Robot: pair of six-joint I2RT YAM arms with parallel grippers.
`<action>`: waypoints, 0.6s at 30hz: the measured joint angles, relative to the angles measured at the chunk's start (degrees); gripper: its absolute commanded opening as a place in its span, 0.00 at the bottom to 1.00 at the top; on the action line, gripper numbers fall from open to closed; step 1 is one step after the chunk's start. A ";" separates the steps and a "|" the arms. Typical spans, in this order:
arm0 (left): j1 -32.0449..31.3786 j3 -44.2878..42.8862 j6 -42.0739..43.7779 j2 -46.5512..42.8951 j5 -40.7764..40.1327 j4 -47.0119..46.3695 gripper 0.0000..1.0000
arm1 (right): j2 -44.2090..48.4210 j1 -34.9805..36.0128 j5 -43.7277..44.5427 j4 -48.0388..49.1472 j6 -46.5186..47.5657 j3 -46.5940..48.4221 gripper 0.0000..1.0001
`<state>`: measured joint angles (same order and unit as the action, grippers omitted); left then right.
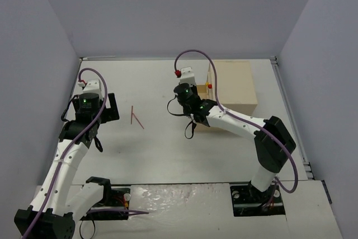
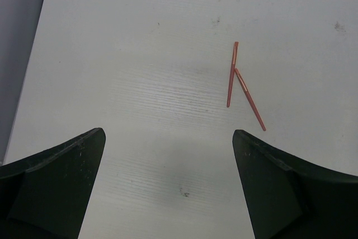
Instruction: Organize the makeup
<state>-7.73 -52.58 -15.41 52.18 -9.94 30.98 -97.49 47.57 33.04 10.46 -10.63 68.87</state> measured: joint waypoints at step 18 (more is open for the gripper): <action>0.04 0.00 0.00 -0.01 0.05 0.00 0.97 | -2.04 -2.74 -2.72 -4.98 -0.99 -0.89 0.45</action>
<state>-7.68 -52.58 -15.41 52.17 -9.89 30.98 -99.54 44.83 30.32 5.48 -11.62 67.98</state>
